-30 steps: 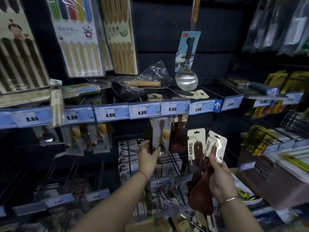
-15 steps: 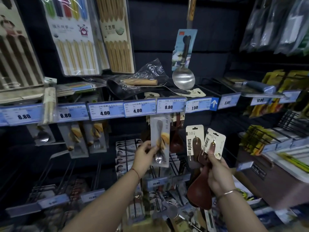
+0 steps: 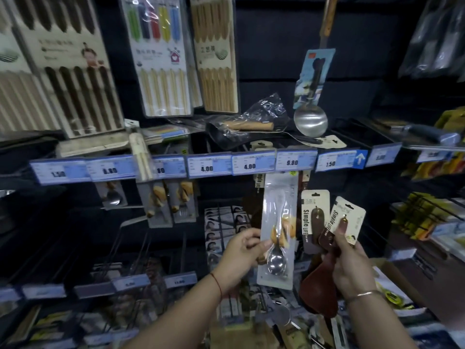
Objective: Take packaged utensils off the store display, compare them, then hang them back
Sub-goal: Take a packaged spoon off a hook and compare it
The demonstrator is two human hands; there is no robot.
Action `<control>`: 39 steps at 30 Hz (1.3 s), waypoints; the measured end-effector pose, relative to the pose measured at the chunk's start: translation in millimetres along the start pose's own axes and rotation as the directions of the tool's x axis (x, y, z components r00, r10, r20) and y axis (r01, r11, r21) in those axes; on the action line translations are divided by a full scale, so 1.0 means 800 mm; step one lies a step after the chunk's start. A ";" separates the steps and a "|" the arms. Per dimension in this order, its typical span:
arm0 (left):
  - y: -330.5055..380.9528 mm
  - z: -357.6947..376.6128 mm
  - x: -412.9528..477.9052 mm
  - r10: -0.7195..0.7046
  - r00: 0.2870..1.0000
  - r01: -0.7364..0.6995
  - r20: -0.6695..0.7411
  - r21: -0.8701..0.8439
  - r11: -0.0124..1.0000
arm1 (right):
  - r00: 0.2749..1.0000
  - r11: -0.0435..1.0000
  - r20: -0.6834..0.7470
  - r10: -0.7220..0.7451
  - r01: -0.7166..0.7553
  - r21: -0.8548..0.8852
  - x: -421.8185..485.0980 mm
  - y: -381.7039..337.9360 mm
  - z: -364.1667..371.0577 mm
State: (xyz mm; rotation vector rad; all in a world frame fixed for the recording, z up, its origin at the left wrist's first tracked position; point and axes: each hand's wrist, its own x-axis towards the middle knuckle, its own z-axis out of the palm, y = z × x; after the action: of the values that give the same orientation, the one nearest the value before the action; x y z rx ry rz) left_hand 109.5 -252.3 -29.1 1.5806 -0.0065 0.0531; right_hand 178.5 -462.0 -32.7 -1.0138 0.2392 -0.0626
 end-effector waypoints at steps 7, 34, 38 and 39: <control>0.029 -0.017 -0.014 0.025 0.998 -0.033 0.062 0.124 0.992 | 1.000 0.999 -0.018 0.000 0.001 0.045 -0.015 0.002 0.017; -0.025 -0.131 -0.076 -0.182 0.967 0.191 -0.181 0.036 0.981 | 0.964 0.968 0.140 0.225 -0.238 0.085 -0.079 0.067 0.087; -0.028 -0.165 -0.088 -0.178 0.964 0.190 -0.199 0.040 0.981 | 0.969 0.969 0.103 0.223 -0.232 0.090 -0.085 0.074 0.079; -0.028 -0.174 -0.092 -0.176 0.961 0.188 -0.215 0.040 0.981 | 0.970 0.969 0.096 0.224 -0.232 0.090 -0.086 0.076 0.079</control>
State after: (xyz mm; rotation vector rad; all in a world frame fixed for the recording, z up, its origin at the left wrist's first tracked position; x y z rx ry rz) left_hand 32.8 -114.9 -53.2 1.6224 0.3095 0.0773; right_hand 122.3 -366.0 -40.9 -0.8812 0.2708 0.1762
